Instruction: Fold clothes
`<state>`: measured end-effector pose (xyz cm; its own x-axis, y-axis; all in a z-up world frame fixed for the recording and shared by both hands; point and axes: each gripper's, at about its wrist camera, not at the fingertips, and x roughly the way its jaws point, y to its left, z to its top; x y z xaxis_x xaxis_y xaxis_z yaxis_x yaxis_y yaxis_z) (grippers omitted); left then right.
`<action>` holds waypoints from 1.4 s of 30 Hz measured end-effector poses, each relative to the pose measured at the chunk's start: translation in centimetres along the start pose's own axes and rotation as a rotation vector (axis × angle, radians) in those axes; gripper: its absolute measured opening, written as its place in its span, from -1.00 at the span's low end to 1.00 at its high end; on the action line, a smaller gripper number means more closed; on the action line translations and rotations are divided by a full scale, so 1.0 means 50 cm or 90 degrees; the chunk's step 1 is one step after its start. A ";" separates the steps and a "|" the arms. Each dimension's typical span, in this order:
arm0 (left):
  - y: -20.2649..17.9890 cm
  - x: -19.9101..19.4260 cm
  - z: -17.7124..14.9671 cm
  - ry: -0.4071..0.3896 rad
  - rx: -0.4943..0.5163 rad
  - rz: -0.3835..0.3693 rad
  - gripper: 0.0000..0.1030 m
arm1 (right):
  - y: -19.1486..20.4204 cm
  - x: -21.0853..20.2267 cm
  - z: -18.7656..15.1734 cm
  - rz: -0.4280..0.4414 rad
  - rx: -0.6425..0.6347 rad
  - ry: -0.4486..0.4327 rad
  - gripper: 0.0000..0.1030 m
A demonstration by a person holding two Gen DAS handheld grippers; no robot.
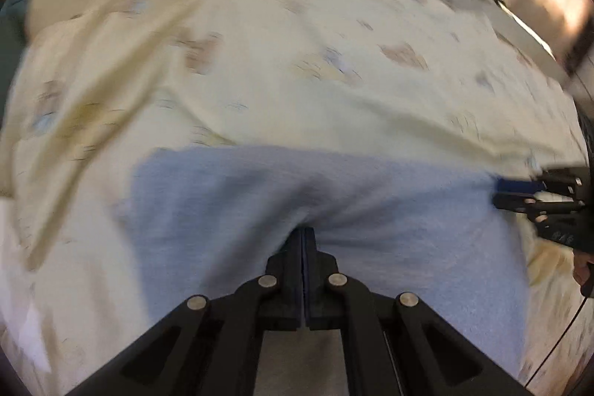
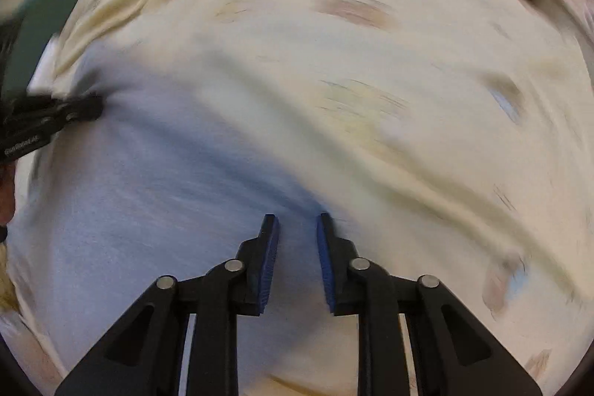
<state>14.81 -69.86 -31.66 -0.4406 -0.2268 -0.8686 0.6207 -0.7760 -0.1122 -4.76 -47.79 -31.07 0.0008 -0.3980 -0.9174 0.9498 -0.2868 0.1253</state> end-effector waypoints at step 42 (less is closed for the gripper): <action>-0.267 -0.357 -0.282 0.197 0.013 -0.002 -0.66 | 0.178 -0.361 -0.417 0.023 -0.192 0.111 -0.57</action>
<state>23.55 -47.16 -21.47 -0.2221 -0.0375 -0.9743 0.6055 -0.7885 -0.1077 10.23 -25.00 -21.29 0.0641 -0.2414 -0.9683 0.9979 0.0057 0.0647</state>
